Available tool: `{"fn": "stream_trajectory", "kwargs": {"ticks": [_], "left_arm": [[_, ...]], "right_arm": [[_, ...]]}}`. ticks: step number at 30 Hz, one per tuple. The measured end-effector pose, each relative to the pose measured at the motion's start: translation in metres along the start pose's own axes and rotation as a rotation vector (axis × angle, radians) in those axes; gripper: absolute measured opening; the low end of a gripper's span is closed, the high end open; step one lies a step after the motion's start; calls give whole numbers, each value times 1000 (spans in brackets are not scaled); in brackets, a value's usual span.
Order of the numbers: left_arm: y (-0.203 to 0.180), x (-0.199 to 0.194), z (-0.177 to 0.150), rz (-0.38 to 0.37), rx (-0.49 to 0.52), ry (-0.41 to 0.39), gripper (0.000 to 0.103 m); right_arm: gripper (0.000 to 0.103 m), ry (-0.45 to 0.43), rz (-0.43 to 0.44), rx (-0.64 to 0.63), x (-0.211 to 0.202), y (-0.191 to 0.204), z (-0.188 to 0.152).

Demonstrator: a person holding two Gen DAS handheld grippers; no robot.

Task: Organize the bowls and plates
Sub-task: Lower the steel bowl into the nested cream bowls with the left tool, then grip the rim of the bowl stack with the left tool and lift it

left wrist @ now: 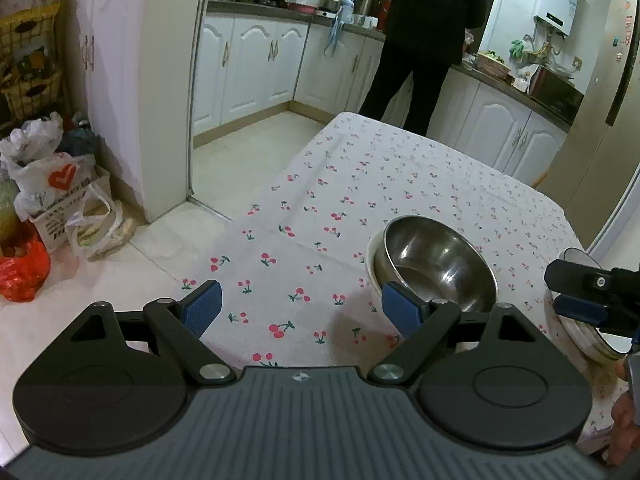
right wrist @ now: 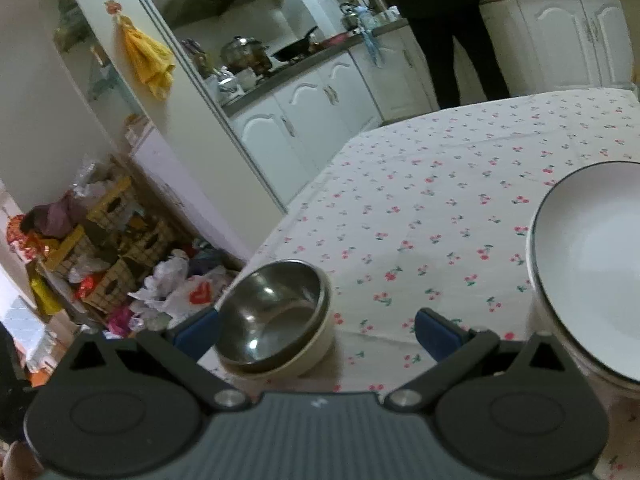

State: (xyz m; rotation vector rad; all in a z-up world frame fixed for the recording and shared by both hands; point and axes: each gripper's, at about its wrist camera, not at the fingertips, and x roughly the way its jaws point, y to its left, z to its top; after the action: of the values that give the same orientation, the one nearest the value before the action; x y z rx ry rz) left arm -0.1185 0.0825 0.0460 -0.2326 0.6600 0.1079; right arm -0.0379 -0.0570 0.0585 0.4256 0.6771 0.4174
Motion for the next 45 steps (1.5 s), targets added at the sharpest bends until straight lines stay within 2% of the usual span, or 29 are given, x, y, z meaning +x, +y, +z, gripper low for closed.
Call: {"fn": "stream_trajectory", "kwargs": {"ticks": [9,13,19,27,34,38,45], "left_arm": [[5,4,1,-42,-38,29,103],[10,4,1,-83,-76,37,103],[13,-2,3,-195,-106,39,103],[10,2,5,-334,-170,71,103],[10,10,12,-368,-220,95,103],[8,11,15,-390,-232,81,103],[3,16,15,-367,-238,58,103]], "right_arm": [[103,12,-15,34,8,-9,1],[103,25,-16,50,11,-12,3],[103,34,-2,93,11,-21,3],[103,62,114,208,17,-32,7],[103,80,175,233,23,-27,10],[103,106,188,289,32,-32,11],[103,124,226,350,39,-37,11]]}}
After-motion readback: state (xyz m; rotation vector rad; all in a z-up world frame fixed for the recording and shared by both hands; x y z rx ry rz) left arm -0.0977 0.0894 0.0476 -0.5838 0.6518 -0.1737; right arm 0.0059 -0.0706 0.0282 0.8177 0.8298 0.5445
